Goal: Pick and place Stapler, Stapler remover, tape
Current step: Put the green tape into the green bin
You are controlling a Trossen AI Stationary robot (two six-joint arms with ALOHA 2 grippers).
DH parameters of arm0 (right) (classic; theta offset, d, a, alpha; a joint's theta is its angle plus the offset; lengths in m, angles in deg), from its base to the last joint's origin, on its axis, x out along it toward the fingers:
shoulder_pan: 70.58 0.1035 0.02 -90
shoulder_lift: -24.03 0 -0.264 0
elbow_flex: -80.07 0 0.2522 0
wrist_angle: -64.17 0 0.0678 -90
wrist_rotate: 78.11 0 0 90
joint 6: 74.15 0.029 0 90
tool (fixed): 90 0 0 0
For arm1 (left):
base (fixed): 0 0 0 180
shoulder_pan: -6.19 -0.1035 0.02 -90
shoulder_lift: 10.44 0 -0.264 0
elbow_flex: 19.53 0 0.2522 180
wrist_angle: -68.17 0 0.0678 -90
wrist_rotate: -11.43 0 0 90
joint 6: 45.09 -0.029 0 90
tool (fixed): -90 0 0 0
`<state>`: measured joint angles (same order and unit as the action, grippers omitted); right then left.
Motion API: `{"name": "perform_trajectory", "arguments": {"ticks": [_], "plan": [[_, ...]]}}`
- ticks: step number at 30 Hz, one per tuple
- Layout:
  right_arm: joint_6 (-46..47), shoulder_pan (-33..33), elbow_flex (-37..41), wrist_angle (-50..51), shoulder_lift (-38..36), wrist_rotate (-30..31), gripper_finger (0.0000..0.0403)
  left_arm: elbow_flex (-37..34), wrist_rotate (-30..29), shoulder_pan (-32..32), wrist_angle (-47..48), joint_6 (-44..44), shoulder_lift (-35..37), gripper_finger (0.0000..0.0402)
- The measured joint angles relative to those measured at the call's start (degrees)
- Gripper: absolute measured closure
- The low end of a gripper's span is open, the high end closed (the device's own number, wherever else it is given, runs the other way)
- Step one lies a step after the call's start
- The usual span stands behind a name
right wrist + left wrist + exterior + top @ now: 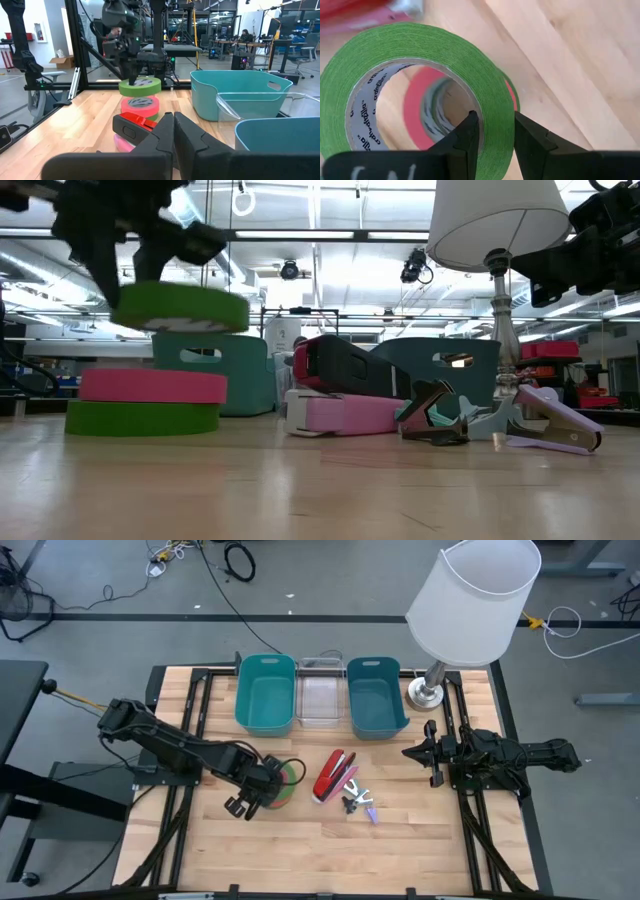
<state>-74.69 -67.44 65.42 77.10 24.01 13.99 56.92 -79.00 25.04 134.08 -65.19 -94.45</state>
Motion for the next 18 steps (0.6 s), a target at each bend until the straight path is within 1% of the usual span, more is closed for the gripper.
{"name": "perform_trajectory", "arguments": {"ticks": [9, 11, 14, 18], "plan": [[0.00, -0.01, 0.00, 0.01, 0.00, -0.01, 0.0387, 6.74, -0.02, 0.00, 1.34, 0.36, 0.00, 0.0296], [0.00, 0.02, 0.01, -0.02, 0.00, 0.01, 0.0387, 8.21, -0.76, -0.24, 1.48, 0.38, 0.00, 0.0296], [0.00, 0.02, -0.01, -0.02, 0.00, -0.01, 0.0387, 10.52, -2.39, -0.95, 1.66, 0.18, 0.02, 0.0296], [0.00, 0.00, 0.00, 0.00, 0.00, -0.01, 0.0387, 12.75, -2.56, -2.69, 2.08, 0.07, 0.02, 0.0296]]}}
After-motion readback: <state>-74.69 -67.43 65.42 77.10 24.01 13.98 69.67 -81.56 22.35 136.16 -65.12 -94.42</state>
